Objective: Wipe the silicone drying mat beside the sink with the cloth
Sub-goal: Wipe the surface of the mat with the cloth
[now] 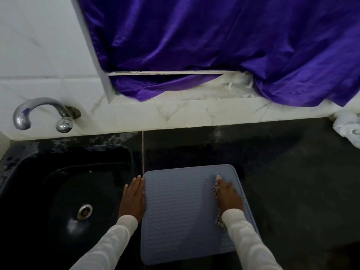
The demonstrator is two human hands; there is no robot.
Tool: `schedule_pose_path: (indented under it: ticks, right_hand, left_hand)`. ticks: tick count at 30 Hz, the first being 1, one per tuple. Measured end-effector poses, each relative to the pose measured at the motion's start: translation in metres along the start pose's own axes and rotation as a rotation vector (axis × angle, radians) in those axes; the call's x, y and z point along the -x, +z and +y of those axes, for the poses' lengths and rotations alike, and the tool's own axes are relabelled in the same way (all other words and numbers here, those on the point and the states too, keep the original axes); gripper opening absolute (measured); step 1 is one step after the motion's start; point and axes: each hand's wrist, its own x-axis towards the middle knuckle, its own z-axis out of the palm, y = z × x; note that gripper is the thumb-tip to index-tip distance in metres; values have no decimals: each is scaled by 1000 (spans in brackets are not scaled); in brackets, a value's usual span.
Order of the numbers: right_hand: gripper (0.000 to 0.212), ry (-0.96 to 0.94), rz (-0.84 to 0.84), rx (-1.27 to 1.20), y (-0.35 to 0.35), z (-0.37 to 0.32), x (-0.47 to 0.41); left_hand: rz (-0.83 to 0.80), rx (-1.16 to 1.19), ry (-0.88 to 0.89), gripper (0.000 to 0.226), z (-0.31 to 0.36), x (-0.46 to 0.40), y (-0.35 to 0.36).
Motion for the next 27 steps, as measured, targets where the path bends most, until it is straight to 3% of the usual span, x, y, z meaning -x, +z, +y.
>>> schedule_pose_path:
  ticks: [2,5,17,20,23,27]
  right_hand:
    - [59,75,44,12,-9,29,-8]
    - [43,186,63,-11,-13,58,-14]
    - [51,227,93,-62,-13,51,-12]
    - [46,156,96,34,-19,44,-12]
    - [47,118,134,-47,-27,5,-3]
    - [52,-175,167,40,-8,-94,23]
  left_hand:
    - [15,10,-7,59,1,0,-1]
    - [31,18,-16,60,3,0,0]
    - [43,12,-41,60,5,0,0]
    - [70,46,-31,60,6,0,0]
    - [96,55,-17,60,6,1,0]
    - [113,87,-18,58,10,5,-3]
